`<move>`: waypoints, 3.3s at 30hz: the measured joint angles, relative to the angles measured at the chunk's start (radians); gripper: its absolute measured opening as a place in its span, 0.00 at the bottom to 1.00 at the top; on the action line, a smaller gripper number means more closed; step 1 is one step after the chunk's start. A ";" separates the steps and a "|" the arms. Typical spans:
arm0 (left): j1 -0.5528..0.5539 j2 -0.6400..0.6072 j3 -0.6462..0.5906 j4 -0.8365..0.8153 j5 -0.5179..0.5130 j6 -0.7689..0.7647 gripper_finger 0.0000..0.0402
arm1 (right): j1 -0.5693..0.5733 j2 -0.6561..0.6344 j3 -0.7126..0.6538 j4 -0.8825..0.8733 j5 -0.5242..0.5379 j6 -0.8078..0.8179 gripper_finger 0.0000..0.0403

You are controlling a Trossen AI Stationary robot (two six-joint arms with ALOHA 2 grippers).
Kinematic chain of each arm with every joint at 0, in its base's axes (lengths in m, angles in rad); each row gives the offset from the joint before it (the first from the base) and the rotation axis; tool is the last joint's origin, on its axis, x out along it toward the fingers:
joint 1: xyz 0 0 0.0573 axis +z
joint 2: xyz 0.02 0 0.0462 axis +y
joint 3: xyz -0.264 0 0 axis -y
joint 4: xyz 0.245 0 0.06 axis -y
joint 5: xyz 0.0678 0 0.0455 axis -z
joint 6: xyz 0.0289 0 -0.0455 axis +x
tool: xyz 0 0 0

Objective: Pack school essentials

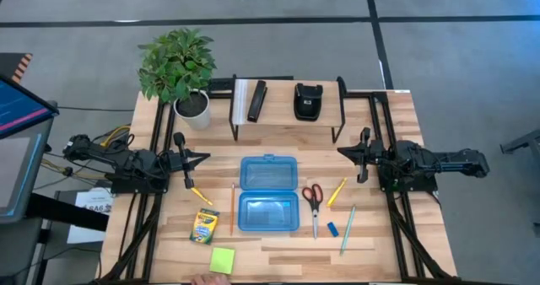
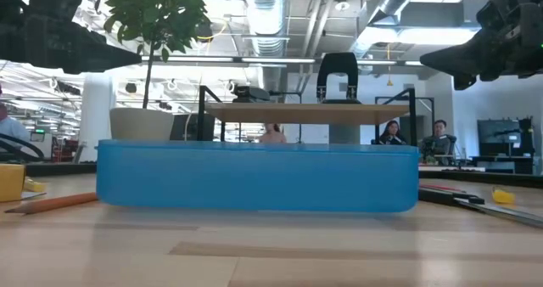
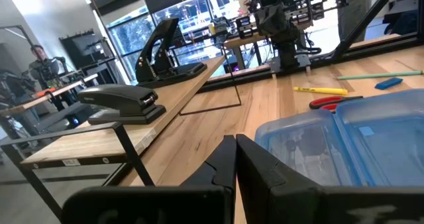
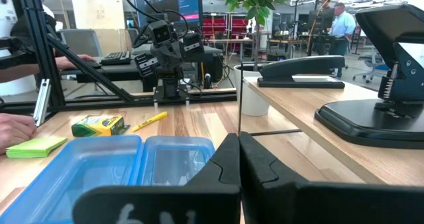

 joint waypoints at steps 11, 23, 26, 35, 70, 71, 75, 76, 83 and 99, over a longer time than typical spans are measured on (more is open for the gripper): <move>0.000 0.000 0.000 0.000 0.000 0.000 0.00 | 0.000 0.000 0.000 0.000 0.000 0.000 0.02; 0.000 0.000 0.000 0.000 0.000 0.000 0.00 | 0.000 0.000 0.000 0.000 0.000 0.000 0.02; 0.000 0.000 0.000 0.000 0.000 0.000 0.00 | 0.000 0.000 0.000 0.000 0.000 0.000 0.02; 0.000 0.000 0.000 0.000 0.000 0.000 0.00 | 0.000 0.000 0.000 0.000 0.000 0.000 0.02; -0.001 0.000 0.000 -0.002 0.109 -0.365 0.00 | 0.000 0.000 0.000 0.000 0.000 0.000 0.02; -0.001 0.000 0.000 -0.002 0.107 -0.370 0.00 | 0.000 0.000 0.000 0.000 0.000 0.000 0.02; 0.000 0.000 -0.001 0.007 0.106 -0.448 0.00 | 0.000 0.000 0.000 0.000 0.000 0.000 0.02; 0.000 0.000 0.000 0.012 0.107 -0.451 0.00 | 0.000 0.000 0.000 0.000 0.000 0.000 0.02; -0.001 0.070 0.110 -0.170 0.152 -0.488 0.00 | 0.000 0.000 0.000 0.000 0.000 0.000 0.02; -0.003 0.605 0.321 -0.449 0.405 -0.574 0.16 | 0.000 0.000 0.000 0.000 0.000 0.000 0.02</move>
